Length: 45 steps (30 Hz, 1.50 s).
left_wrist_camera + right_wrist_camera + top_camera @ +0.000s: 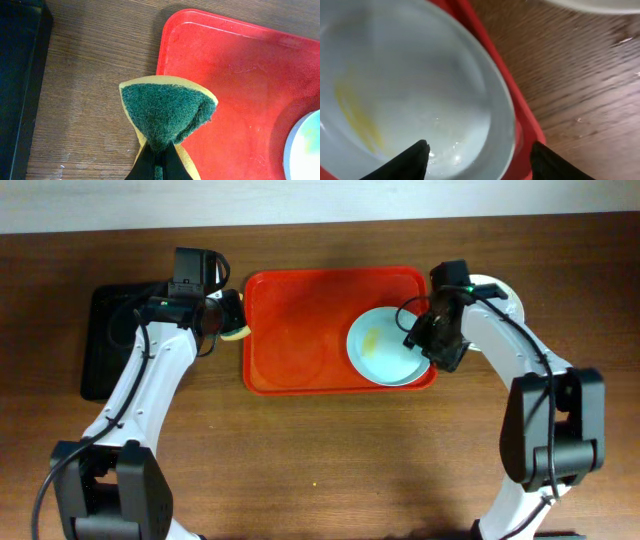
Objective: Clean dirty plates on tray and stack at the side
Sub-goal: 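Grip the remaining mint plate with the right gripper and scrub it with the sponge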
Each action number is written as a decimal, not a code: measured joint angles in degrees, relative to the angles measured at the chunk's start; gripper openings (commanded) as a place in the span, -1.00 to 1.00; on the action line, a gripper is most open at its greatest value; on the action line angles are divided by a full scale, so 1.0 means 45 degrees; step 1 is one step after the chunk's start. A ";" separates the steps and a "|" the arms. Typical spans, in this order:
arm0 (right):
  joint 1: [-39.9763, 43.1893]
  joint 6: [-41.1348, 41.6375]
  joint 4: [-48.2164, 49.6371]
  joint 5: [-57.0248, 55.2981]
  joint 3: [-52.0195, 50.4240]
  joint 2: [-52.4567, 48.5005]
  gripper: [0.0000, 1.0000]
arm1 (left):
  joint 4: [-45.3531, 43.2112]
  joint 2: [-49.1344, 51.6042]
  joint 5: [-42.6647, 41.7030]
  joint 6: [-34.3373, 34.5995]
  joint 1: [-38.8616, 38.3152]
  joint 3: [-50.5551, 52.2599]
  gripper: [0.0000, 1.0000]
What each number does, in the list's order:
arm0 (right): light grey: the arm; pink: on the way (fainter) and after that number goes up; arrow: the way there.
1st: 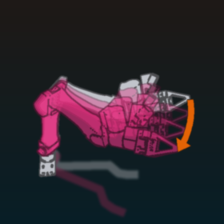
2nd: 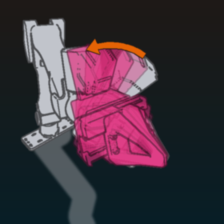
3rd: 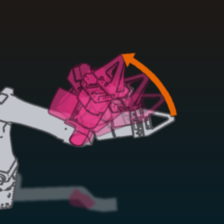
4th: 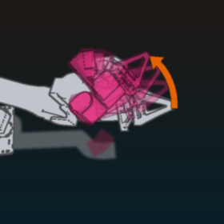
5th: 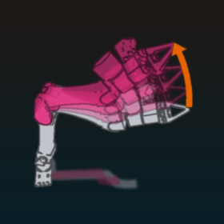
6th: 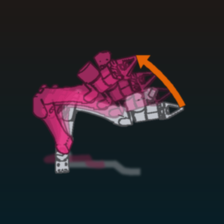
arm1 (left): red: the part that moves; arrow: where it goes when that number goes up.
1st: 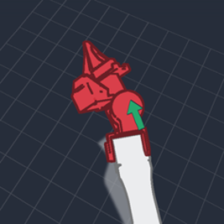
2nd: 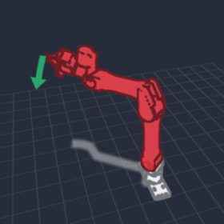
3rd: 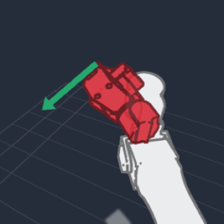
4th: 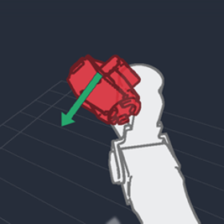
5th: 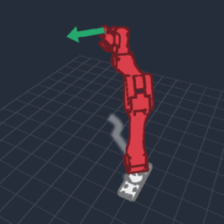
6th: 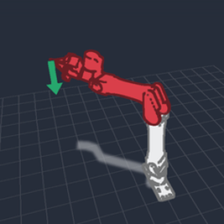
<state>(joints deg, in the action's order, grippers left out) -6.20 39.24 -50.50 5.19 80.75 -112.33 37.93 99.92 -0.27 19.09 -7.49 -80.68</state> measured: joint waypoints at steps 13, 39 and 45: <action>-0.1098 -0.1773 0.0578 -0.0180 0.1137 -0.1486 0.42 | -0.0010 0.0000 0.0000 0.0000 0.0000 0.0000 -1.00; -0.1982 -0.4439 0.2293 0.2594 0.1802 -0.2613 -0.92 | -0.4260 0.4099 -0.2093 0.0738 -0.3667 0.0063 -1.00; -0.1982 -0.4439 0.2195 0.2739 0.1802 -0.2628 -0.92 | -0.3478 0.4677 -0.0325 0.0826 -0.3769 -0.0146 -1.00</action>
<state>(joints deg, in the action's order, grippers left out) -15.11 19.27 -40.62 17.52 88.86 -124.16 22.28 120.97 -1.74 22.81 -24.45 -81.34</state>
